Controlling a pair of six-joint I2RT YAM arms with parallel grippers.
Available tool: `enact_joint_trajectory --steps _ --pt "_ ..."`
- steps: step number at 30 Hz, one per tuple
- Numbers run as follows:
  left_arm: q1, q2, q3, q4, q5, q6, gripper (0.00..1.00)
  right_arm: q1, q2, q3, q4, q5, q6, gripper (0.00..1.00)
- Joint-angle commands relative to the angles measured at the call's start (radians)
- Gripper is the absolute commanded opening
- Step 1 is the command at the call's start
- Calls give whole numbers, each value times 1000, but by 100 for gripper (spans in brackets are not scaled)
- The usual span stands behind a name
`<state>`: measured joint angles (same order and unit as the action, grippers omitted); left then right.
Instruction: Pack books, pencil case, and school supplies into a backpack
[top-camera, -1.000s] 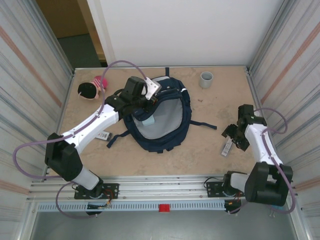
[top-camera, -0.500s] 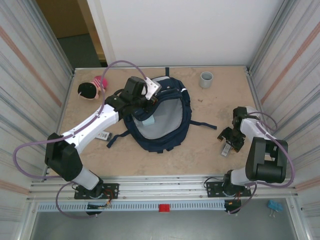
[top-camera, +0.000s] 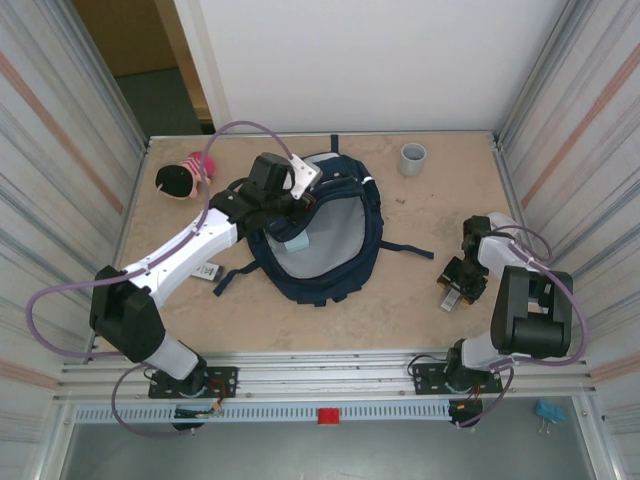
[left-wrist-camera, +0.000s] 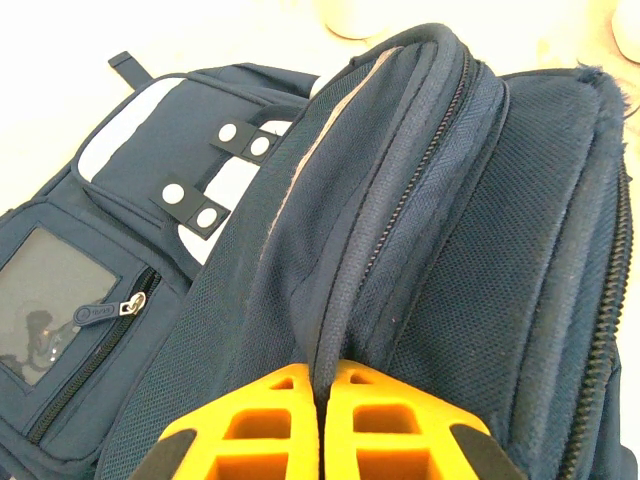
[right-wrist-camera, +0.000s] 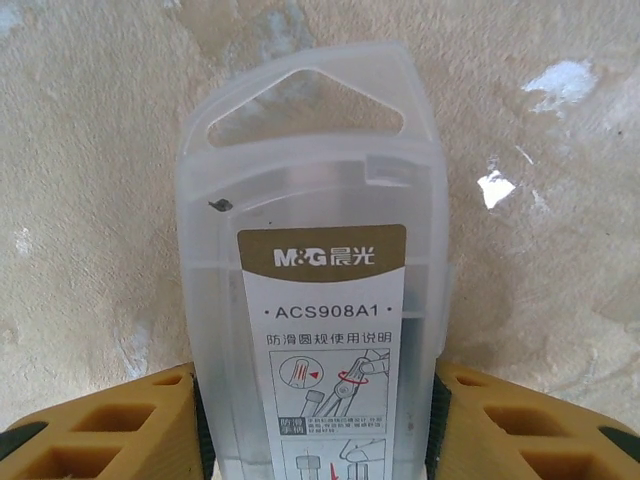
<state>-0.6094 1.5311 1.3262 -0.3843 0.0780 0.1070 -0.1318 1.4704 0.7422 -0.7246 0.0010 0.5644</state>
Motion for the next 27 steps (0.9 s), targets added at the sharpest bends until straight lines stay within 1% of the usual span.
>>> enact_joint_trajectory --steps 1,6,8,10,12,15,19,22,25,27 --pt "10 -32 13 56 -5 -20 0 31 2 -11 33 -19 -12 51" --pt "10 -41 16 56 -1 -21 0 102 -132 45 -32 -49 -23 49" --pt "9 -44 23 48 0 -21 0 149 -200 77 -44 -73 -16 49" --pt "9 -48 23 50 1 -21 0 211 -253 108 -37 -106 -8 49" --pt "11 -58 19 59 12 -26 0 305 -296 141 -2 -132 16 49" --pt "28 -73 0 96 73 -65 0 441 -326 169 92 -150 41 48" --pt "46 -84 -13 121 105 -97 0 609 -318 166 281 -156 65 48" --pt "58 -91 -20 132 131 -116 0 698 -280 158 412 -141 79 48" --pt "66 -104 -27 143 152 -131 0 734 -212 169 477 -116 112 47" --pt "68 -112 -27 144 153 -132 0 742 -158 174 528 -135 131 47"
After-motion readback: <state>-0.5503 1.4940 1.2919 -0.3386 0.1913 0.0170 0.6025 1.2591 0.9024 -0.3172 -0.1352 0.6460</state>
